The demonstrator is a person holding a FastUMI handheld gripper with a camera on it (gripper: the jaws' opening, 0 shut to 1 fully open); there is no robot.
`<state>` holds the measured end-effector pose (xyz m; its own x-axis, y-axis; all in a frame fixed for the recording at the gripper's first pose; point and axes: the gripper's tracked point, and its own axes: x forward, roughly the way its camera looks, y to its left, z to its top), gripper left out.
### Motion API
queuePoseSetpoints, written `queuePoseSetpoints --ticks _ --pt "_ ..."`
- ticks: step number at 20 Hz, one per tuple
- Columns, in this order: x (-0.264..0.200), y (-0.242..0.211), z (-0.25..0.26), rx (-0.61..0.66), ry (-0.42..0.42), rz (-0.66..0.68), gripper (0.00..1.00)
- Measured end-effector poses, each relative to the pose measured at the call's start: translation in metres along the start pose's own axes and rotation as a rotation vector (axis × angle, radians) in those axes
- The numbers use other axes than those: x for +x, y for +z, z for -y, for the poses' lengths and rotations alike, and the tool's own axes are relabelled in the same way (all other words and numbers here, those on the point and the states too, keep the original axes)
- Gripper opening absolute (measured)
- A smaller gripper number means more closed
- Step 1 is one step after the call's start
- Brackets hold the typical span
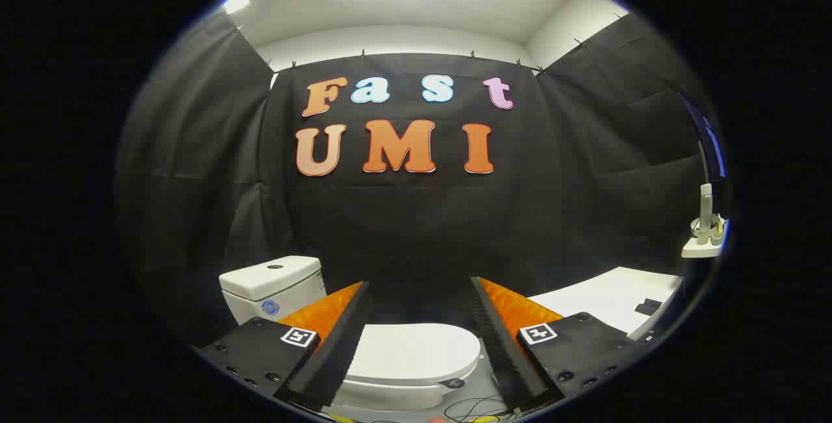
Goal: Open the toilet lid.
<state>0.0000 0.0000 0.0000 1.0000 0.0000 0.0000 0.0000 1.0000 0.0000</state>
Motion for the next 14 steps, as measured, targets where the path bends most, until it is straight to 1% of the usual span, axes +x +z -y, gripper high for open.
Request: queuePoseSetpoints --ticks 14 --pt "0.0004 -0.0003 0.0000 0.007 -0.001 0.001 0.98"
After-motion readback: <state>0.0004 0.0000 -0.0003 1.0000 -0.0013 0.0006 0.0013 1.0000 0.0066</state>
